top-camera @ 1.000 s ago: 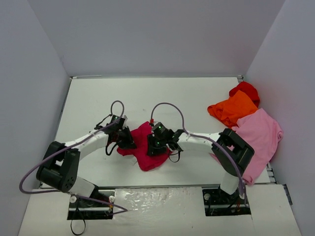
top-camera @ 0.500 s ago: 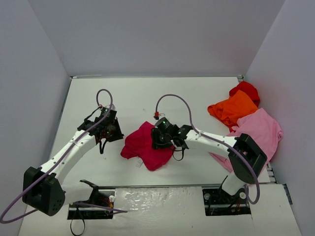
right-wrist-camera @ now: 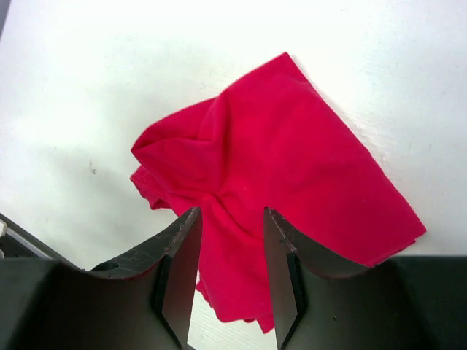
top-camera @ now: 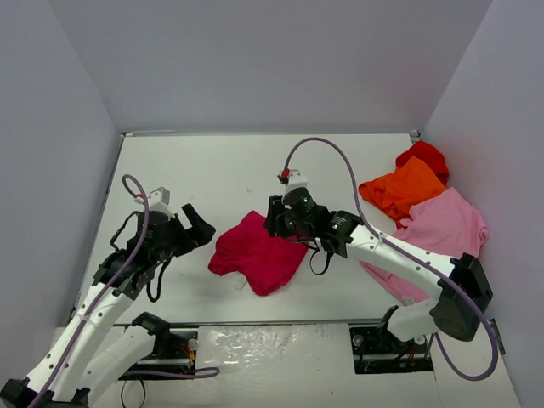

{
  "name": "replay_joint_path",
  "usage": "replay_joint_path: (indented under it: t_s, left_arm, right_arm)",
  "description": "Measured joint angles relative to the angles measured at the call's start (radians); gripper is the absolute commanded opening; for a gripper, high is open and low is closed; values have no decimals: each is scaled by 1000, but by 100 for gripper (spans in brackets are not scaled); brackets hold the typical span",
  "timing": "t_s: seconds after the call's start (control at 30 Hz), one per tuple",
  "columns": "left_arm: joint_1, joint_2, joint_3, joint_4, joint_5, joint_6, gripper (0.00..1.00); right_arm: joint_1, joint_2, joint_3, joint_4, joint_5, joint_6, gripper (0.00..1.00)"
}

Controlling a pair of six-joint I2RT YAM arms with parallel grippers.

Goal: Fold and stack the t-shirts

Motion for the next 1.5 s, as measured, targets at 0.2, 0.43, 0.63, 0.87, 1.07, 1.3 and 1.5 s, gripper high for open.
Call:
replay_joint_path:
  t_s: [0.2, 0.43, 0.63, 0.87, 1.07, 1.3, 1.5]
  left_arm:
    - [1, 28, 13, -20, -3, 3, 93]
    - [1, 18, -119, 18, 86, -38, 93]
    - [1, -93, -166, 23, 126, -91, 93]
    - [1, -198, -167, 2, 129, -119, 93]
    - [1, -186, -184, -13, 129, -121, 93]
    - [1, -169, -211, -26, 132, -120, 93]
    - [1, -197, -217, -51, 130, -117, 94]
  right_arm:
    - [-5, 5, 4, 23, -18, 0, 34]
    - [-5, 34, -8, 76, -128, 25, 37]
    - [23, 90, -178, 242, -328, 107, 9]
    - [61, 130, -343, 310, -404, 216, 0]
    - [63, 158, -358, 342, -398, 233, 0]
    - [78, 222, -418, 433, -401, 270, 2]
    - [92, 221, -433, 494, -406, 302, 34]
